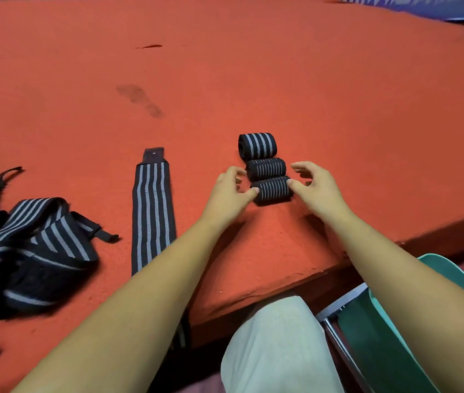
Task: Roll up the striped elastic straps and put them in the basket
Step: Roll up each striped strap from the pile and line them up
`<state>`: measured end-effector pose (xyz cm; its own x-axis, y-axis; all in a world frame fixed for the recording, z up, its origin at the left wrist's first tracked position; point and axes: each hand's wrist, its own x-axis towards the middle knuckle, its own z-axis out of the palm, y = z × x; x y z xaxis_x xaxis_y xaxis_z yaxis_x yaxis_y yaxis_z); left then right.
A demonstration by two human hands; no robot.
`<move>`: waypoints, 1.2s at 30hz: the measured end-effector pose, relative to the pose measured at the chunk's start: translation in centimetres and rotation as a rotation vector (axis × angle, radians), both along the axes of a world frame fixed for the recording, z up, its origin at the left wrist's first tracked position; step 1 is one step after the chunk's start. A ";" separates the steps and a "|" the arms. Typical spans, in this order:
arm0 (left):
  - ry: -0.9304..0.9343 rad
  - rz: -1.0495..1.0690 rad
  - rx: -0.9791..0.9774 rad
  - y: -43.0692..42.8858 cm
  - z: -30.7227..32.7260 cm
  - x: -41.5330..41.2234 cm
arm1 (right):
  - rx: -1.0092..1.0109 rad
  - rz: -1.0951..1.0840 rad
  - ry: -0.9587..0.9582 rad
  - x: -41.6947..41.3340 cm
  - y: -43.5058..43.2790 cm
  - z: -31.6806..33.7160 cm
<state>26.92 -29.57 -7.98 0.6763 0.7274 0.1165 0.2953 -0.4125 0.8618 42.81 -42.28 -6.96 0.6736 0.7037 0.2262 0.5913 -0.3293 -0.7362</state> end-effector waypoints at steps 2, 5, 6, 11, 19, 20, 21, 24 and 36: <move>-0.021 0.013 0.002 1.5 1.8 -3.2 | 0.030 -0.014 -0.062 -1.0 0.7 1.6; -0.038 0.094 0.058 4.0 4.0 -9.6 | 0.030 0.070 -0.063 -4.4 2.9 3.5; -0.031 0.126 0.097 4.8 4.4 -12.0 | 0.016 0.116 -0.033 -6.0 3.8 4.0; 0.197 0.346 0.441 7.0 4.3 -24.6 | -0.089 0.412 0.094 -15.8 8.5 4.1; 0.443 0.417 0.361 5.5 -0.7 -35.7 | -0.368 0.795 0.159 -29.4 12.3 2.6; 0.394 0.438 0.343 5.3 -1.2 -36.5 | -0.381 0.824 0.147 -30.3 12.5 2.3; 0.337 0.444 0.336 5.1 -1.8 -37.0 | -0.384 0.846 0.133 -31.0 12.8 1.9; 0.214 0.439 0.367 4.7 -3.0 -37.7 | -0.363 0.862 0.105 -31.7 12.9 0.9; -0.012 0.534 0.159 4.6 -2.9 -37.6 | -0.186 0.843 0.045 -26.8 11.1 7.1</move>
